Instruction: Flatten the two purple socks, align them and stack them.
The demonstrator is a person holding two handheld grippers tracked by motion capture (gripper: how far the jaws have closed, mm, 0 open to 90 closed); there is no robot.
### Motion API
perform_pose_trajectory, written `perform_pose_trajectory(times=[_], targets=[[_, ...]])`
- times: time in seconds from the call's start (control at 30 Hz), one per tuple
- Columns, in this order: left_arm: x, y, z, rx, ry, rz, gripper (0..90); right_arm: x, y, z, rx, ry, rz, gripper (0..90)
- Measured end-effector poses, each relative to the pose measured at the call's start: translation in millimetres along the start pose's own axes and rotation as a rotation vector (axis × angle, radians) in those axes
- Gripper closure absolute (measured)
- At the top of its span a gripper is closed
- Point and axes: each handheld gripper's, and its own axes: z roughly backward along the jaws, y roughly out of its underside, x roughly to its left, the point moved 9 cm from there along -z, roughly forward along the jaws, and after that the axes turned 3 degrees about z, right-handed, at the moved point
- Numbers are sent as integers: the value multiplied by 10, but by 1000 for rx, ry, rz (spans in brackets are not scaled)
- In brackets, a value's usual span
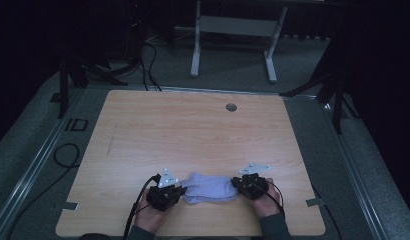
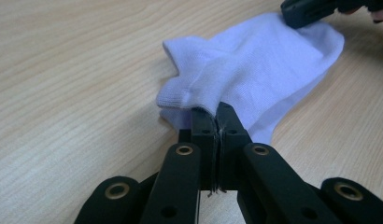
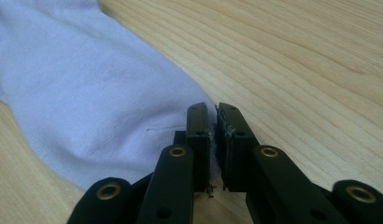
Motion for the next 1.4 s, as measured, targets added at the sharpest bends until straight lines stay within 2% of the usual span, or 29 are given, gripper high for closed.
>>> perform_pose_trajectory(times=[0.17,0.27,0.37,0.57,0.73,0.83,0.97,1.0,1.07,1.4], targets=[[-22,63,-69,47,13,6,885,-35,7,8,2,19,-4,833],[-50,87,-97,68,22,-5,884,-57,11,12,4,32,-11,828],[-58,118,-135,85,17,-12,878,-85,20,16,5,45,-15,786],[-7,110,-135,72,-12,-12,785,-107,23,19,3,51,-30,774],[75,74,-102,43,-51,-5,679,-165,32,30,8,92,-53,784],[129,51,-72,24,-63,9,651,-215,43,43,13,125,-78,785],[173,43,-57,19,-73,20,630,-243,54,54,16,135,-96,783],[232,30,-41,8,-90,29,615,-264,63,65,20,143,-106,768],[262,29,-36,8,-103,28,610,-280,69,80,20,149,-107,739],[363,7,-20,-5,-126,45,587,-314,-29,225,-61,158,-95,626]])
